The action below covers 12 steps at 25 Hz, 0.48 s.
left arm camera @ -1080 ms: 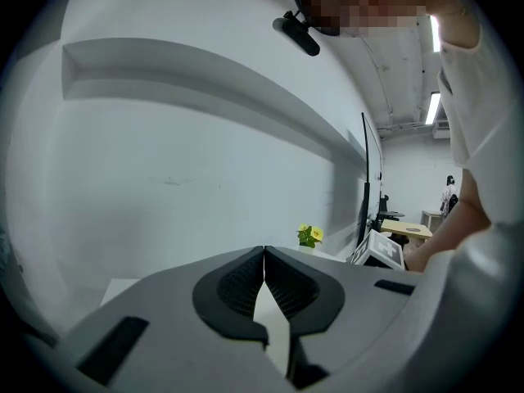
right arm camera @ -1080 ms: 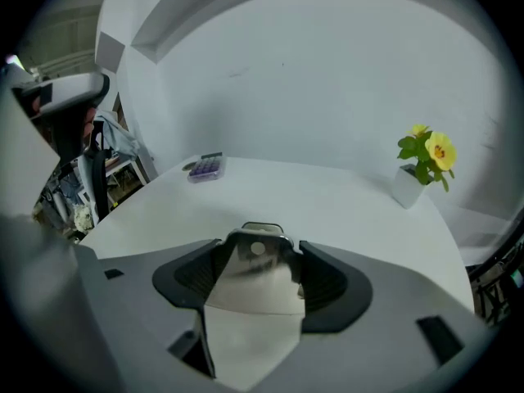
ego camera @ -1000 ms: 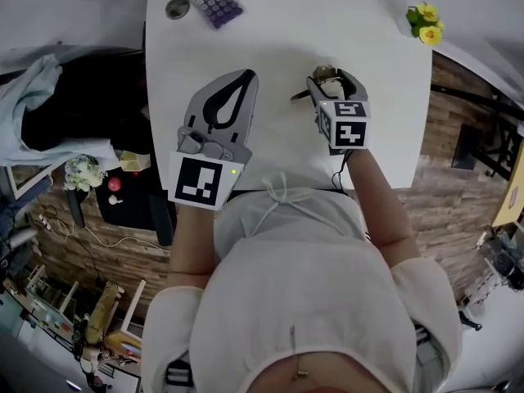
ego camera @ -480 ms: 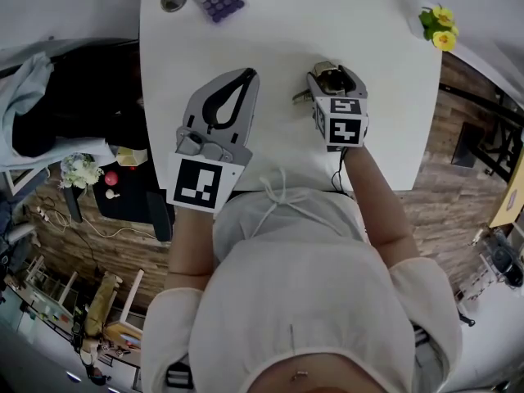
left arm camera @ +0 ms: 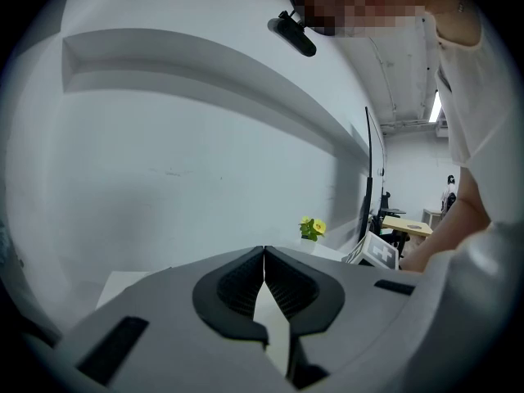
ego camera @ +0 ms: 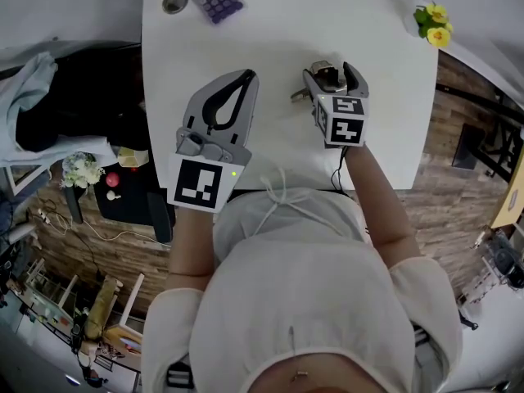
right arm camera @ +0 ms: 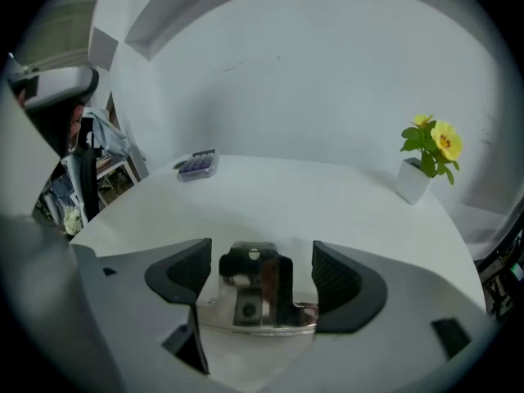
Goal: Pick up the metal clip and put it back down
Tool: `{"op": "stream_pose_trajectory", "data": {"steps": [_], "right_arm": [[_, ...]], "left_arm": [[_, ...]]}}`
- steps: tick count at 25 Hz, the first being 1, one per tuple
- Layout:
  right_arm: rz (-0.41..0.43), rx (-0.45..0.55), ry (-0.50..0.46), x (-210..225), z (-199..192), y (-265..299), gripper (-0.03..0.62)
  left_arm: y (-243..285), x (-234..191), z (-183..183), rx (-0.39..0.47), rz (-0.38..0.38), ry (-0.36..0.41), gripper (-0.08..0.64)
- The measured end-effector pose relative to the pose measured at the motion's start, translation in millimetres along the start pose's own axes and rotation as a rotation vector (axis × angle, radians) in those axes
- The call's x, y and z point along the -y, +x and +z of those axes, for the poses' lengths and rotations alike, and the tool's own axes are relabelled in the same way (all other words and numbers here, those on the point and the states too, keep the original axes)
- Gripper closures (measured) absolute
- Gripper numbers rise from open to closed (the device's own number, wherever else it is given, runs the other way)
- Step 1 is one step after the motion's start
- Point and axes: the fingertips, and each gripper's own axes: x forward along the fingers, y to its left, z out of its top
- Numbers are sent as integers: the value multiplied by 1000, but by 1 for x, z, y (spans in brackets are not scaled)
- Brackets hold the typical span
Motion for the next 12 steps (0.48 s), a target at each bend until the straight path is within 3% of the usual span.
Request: {"op": "stream_pose_trajectory", "data": {"steps": [4,8,12], "right_arm": [[28,62,-7,-4,17,-21,226],[27,144,9,-3,37,-50,327],[35,295,29,-1,67,-93,416]], "left_arm": [[-11,2,10,25,20,13,540],[-23,9,23,50,29,40,540],[-36,19,37,79,33,54,540]]}}
